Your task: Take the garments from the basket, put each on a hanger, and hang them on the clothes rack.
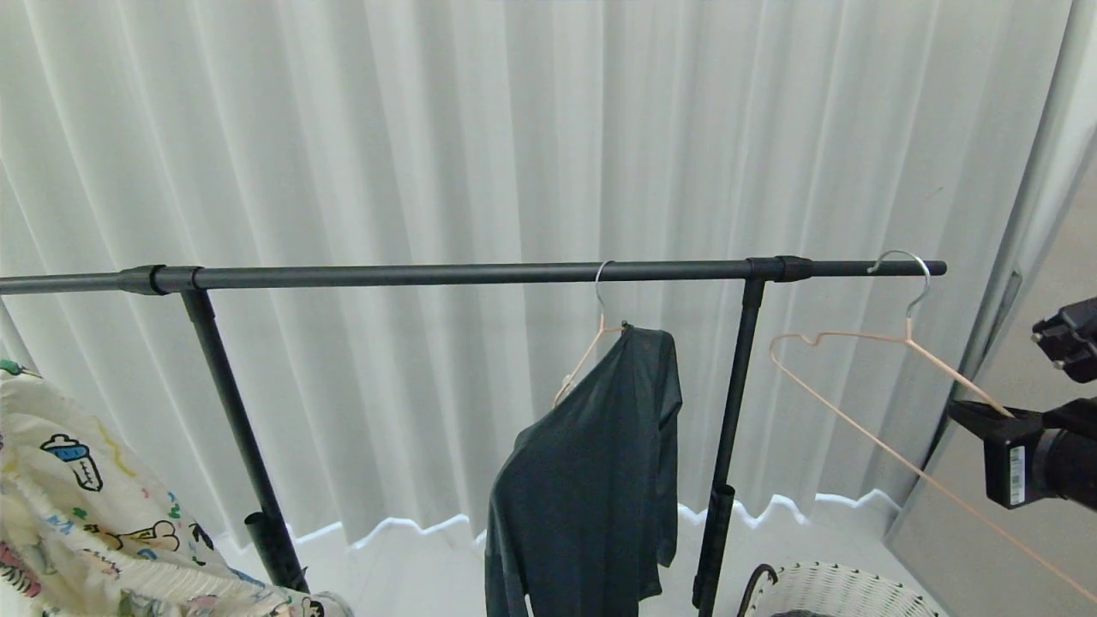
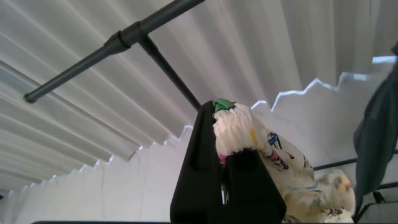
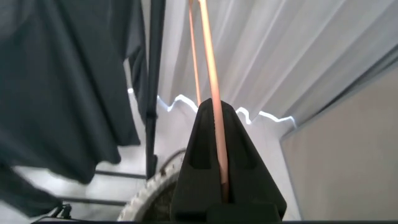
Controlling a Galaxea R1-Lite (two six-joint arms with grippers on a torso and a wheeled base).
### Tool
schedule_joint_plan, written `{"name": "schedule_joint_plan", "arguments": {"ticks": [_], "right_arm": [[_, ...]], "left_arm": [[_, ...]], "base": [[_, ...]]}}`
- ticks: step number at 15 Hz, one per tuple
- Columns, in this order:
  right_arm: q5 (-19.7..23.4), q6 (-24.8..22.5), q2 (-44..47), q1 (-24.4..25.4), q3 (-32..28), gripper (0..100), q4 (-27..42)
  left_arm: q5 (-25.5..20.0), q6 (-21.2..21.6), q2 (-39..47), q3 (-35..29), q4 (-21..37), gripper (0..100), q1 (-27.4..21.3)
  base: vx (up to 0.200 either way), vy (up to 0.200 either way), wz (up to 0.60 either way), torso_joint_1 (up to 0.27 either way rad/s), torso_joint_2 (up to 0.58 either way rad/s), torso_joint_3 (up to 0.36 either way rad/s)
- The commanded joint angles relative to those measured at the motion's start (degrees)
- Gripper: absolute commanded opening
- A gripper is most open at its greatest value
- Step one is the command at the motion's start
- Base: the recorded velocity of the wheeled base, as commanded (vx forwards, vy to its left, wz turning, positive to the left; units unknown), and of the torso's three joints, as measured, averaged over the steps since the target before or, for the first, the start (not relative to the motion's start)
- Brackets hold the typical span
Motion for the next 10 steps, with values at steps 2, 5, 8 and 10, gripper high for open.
{"name": "schedule_joint_plan", "arguments": {"ticks": [2,5,8,10], "right_arm": [[0.0,-0.3,-4.9,0.0,2.6,0,0.0],[0.0,-0.3,-6.0,0.0,3.6,0,0.1],[0.2,-0.3,-6.8,0.0,3.9,0,0.1],[0.2,-0.3,-7.2,0.0,4.0,0,0.2]], "left_arm": [[0.0,0.0,0.1,0.9,-0.1,0,0.0],[0.0,0.0,0.1,2.3,-1.5,0,0.0],[0.0,0.0,0.1,3.8,-3.2,0,0.0],[0.1,0.0,0.0,4.9,-4.5,0,0.0]], "base": [[-0.2,0.0,0.0,-0.005,0.0,0.007],[-0.2,0.0,0.0,0.002,0.0,0.002],[-0.2,0.0,0.0,0.002,0.0,-0.001],[0.0,0.0,0.0,0.0,0.0,0.0]]}}
